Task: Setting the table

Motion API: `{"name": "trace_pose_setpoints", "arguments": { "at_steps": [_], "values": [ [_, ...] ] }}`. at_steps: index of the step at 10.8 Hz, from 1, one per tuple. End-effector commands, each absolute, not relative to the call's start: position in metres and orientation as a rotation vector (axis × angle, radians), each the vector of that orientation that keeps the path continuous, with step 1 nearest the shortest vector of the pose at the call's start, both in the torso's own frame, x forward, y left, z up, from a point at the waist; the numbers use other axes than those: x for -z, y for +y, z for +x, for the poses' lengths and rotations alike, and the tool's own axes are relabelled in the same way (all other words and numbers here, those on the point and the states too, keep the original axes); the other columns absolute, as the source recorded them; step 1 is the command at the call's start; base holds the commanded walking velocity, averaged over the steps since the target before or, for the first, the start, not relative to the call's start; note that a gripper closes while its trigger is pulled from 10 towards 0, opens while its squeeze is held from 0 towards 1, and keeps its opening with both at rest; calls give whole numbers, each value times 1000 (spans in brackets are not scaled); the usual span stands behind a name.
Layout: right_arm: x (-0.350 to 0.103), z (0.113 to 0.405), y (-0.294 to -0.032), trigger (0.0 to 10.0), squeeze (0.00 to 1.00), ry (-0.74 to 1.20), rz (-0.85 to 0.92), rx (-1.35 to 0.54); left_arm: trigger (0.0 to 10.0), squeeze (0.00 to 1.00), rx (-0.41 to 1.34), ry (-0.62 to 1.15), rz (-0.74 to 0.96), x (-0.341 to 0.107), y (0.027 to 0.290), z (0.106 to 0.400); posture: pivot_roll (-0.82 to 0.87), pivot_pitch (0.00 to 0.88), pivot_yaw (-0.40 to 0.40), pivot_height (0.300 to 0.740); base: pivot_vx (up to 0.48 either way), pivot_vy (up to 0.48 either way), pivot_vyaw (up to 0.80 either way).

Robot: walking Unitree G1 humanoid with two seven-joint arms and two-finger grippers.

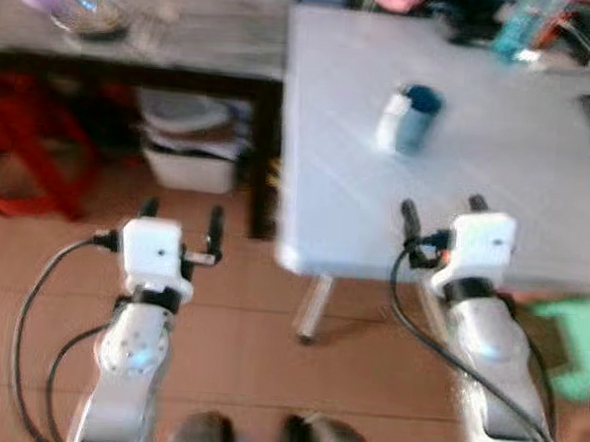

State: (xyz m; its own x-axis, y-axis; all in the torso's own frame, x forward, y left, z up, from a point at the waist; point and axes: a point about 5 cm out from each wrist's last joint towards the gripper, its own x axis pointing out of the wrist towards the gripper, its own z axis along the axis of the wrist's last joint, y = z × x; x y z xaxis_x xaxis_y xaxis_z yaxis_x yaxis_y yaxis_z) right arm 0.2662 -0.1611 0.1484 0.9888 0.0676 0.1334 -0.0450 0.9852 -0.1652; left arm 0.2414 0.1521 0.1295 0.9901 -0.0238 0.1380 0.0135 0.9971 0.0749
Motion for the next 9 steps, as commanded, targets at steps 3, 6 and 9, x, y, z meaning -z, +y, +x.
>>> {"name": "trace_pose_setpoints", "arguments": {
  "at_steps": [3, 6, 9],
  "values": [
    [-155, 270, -163, 10000, 0, -167, -158, -50, 10000, 0, 52, -180, 61, -138, 151, 245, 23, 184, -34, 740, 0, 0, 0],
    [-155, 269, -161, 10000, 0, -174, -167, -64, 10000, 0, 79, -186, 55, -138, 148, 242, 23, 183, -35, 740, 224, 0, 365],
    [-156, 270, -164, 10000, 0, -180, -147, -50, 10000, 0, 96, -190, 42, -138, 146, 244, 16, 185, -32, 740, 457, 0, 196]
  ]
}}
